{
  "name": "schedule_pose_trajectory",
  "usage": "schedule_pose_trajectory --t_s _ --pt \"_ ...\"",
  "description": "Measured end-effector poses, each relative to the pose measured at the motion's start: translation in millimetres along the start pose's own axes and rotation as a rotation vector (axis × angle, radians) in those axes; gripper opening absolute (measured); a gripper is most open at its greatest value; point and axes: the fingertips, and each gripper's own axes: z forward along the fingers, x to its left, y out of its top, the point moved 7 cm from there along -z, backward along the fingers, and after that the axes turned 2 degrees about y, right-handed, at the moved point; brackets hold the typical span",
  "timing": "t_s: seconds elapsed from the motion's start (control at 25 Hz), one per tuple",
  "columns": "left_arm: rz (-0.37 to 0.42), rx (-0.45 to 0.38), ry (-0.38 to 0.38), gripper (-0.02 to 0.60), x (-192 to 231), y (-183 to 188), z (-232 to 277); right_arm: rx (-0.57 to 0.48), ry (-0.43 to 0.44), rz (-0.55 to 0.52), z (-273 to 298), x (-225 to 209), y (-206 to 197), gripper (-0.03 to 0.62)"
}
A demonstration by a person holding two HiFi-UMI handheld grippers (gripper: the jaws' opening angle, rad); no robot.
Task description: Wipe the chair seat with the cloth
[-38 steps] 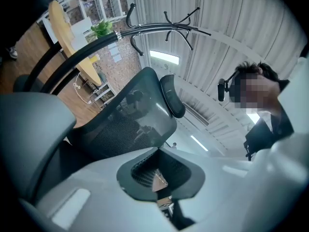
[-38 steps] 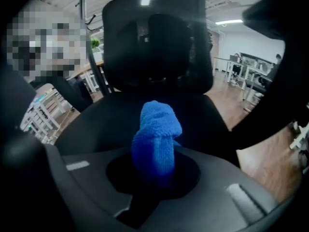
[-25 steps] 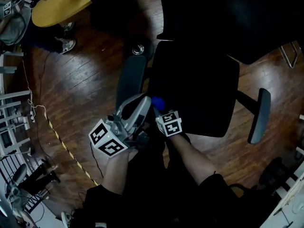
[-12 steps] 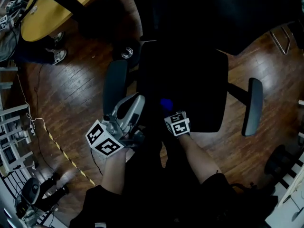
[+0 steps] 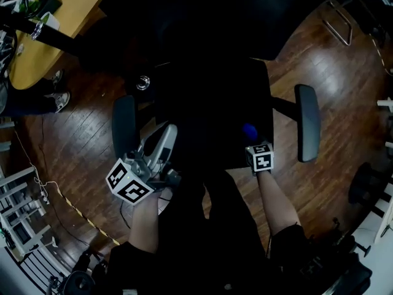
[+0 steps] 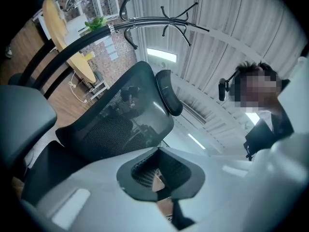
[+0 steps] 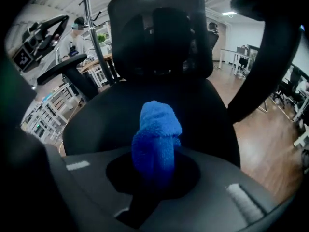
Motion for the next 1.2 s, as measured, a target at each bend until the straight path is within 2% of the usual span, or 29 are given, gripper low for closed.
schedule_pose_trajectory --t_s 0.32,0.48,0.6,0.68,0.88,1.04,1.2 --pt "-0.004 -0.004 0.003 -0.008 3.1 0.7 -2.0 0.004 -0.063 -0.014 -4.8 -6.4 -1.7 0.038" --pt "-0.014 -0.017 0.008 -0.008 12.7 2.3 -7.9 -0.023 -0.095 0.079 1.7 -3.5 15.9 0.038" --pt "-0.04 -0.027 0.009 -0.008 22.3 4.4 -14.6 -0.089 -0.018 0.11 32.8 19.8 68.8 0.038" --pt "-0.057 -0.042 0.024 -0.008 27.3 6.4 -19.7 -0.09 0.055 0.096 61.8 39.3 109.7 0.038" --pt "-0.066 -0.038 0.025 -0.008 28.6 7.0 -21.0 -0.089 0.189 -0.066 123.7 85.7 197.2 0.038" --pt "-0.087 -0.043 0.027 -0.008 36.0 6.4 -18.1 -0.101 0.275 -0.084 164.8 127.7 236.2 0.038" --pt "-0.106 -0.044 0.05 -0.008 40.0 1.3 -16.6 -0.097 0.324 -0.098 197.1 152.1 252.3 0.04"
